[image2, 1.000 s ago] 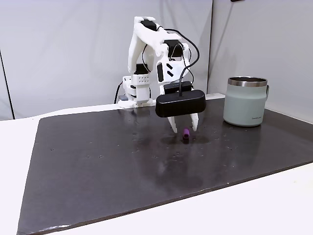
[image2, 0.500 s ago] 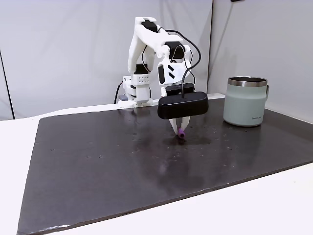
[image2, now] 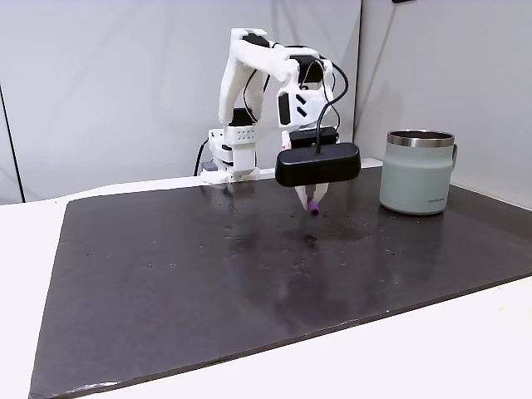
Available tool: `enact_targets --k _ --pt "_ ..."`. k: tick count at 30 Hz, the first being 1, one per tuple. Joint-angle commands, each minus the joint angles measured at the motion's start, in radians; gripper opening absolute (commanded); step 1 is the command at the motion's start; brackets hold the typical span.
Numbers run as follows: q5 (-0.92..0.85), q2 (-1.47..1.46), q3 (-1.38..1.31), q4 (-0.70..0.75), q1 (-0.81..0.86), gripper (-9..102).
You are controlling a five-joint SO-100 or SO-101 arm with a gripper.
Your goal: Grasp a pengrip and put it in the cup.
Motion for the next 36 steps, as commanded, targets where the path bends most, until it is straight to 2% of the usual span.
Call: enact_targets --k 1,11,17,24,36 --pt "0.072 0.103 -0.140 0.078 -0.058 0" --pt "0.324 0.072 -0.525 0.319 -0.267 0" --pt "0.489 -0.061 -0.822 0.423 -0.408 0" --pt "0.635 -0.420 -1.433 0.617 -0.506 0" --pt "0.686 -0.460 -1.505 0.615 -0.565 0"
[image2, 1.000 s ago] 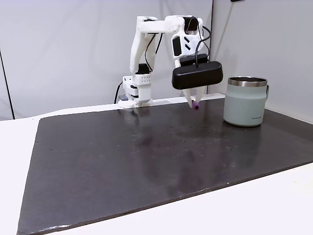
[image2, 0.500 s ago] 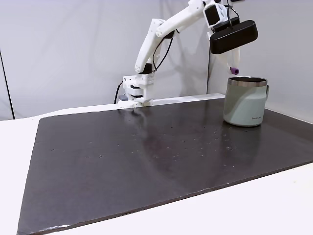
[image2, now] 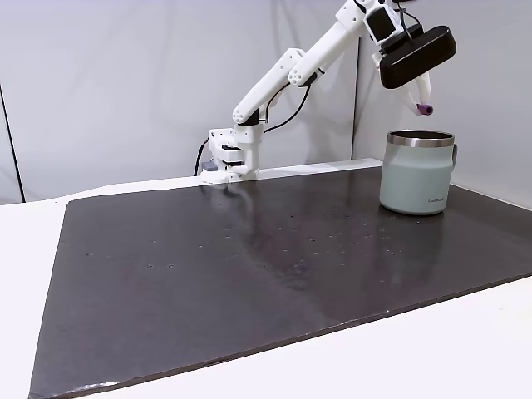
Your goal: Grasp a pengrip and put it in the cup.
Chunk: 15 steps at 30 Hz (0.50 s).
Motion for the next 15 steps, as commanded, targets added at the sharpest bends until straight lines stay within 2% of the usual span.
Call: enact_targets --k 1,7,11,15 --pt "0.008 0.012 -0.052 0.012 -0.008 0" --pt "-0.002 0.012 -0.052 0.017 -0.006 2" --pt "-0.006 0.021 -0.048 0.020 -0.002 22" --pt "-0.006 0.029 -0.048 0.020 0.006 29"
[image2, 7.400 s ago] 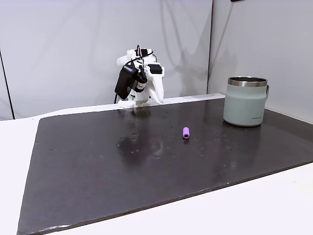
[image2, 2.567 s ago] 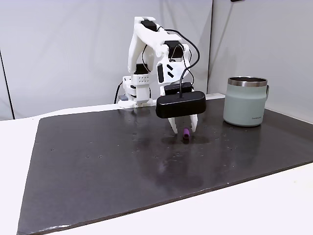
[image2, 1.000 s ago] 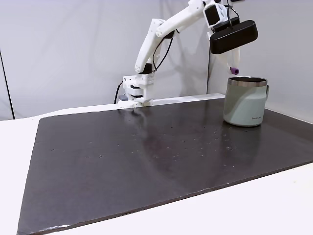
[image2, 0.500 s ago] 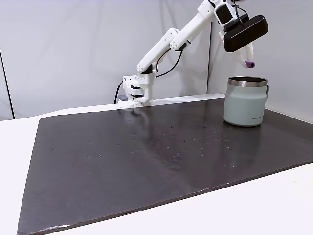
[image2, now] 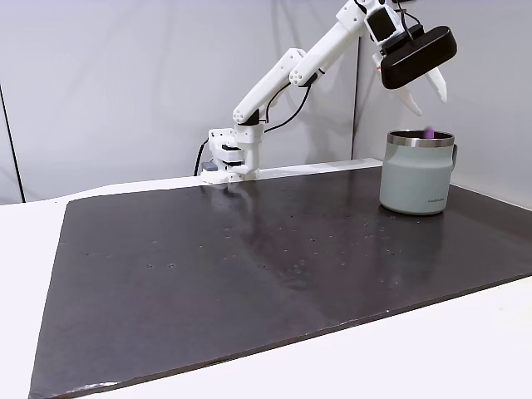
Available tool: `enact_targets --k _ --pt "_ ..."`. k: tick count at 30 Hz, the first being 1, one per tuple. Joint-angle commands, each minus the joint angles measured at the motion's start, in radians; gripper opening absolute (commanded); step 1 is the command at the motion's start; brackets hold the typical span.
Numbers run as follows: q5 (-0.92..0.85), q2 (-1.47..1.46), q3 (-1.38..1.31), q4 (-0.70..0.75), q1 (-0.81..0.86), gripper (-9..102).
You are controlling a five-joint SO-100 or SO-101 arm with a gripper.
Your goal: Grasp a pengrip and put it in the cup.
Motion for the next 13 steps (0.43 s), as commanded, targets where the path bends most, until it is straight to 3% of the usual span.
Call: enact_targets --k 1,13 --pt "-0.006 0.029 -0.046 0.018 0.011 29" --pt "-0.008 0.034 -0.040 0.020 0.011 29"
